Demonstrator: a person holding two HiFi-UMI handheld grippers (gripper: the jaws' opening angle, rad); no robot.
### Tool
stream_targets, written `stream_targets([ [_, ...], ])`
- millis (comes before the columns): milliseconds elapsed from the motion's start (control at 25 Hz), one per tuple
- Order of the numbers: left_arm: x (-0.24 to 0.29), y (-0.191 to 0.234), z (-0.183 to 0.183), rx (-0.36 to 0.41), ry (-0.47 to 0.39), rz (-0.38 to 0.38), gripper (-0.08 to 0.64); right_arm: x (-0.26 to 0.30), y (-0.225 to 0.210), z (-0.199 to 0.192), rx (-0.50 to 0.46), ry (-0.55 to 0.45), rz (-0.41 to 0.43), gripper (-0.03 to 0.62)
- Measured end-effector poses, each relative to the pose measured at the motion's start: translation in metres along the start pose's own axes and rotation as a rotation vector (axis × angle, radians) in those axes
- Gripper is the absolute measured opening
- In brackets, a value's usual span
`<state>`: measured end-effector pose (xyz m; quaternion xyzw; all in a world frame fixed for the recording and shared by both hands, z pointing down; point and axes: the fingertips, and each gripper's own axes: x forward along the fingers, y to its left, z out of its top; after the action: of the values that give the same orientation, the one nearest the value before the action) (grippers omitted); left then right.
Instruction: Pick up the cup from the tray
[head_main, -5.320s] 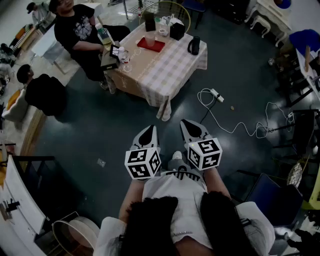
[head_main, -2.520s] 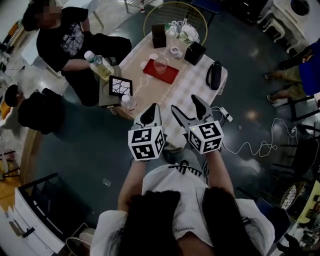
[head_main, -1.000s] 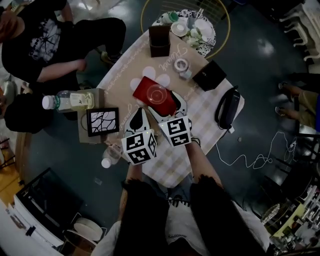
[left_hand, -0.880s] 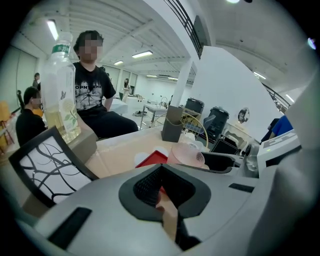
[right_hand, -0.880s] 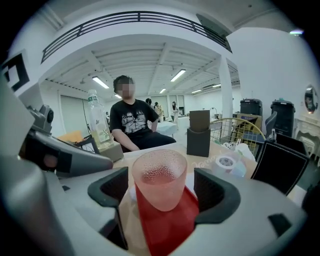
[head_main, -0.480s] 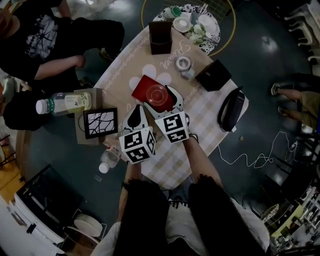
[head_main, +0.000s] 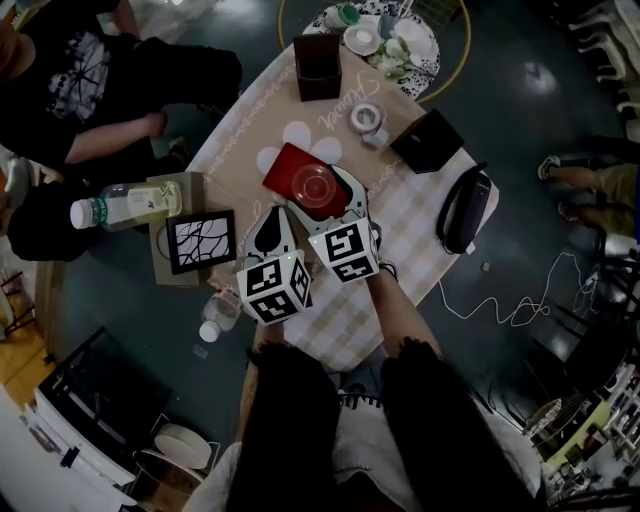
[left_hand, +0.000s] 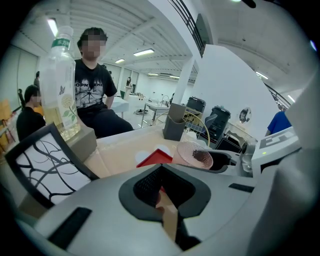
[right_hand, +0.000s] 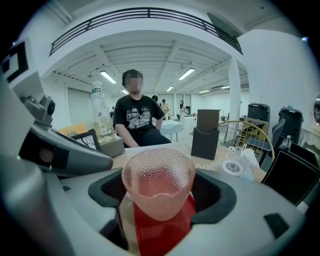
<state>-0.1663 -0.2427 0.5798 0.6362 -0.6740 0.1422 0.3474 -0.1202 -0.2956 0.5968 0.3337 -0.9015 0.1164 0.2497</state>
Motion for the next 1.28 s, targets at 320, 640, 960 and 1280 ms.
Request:
stream_targets([
  [320,-0.012,-0.013,0.005,0.032,-0.014,-0.037,0.006,-0.035,0.0,0.001,0.027,-0.017,-0.027,0.391],
  [640,-0.019,-0.05,0.002,0.066,-0.022,-0.114,0.006,-0.079,-0.021,-0.013,0.059,-0.005,-0.111,0.391],
  [960,-0.024,-0.099,-0.017,0.132,-0.004,-0.197,0.006,-0.123,-0.045,-0.037,0.086,-0.001,-0.199,0.391],
  [1280,-0.028,-0.127,-0.033,0.171,0.001,-0.227,0.006,-0.146,-0.06,-0.067,0.126,0.007,-0.23,0.391],
])
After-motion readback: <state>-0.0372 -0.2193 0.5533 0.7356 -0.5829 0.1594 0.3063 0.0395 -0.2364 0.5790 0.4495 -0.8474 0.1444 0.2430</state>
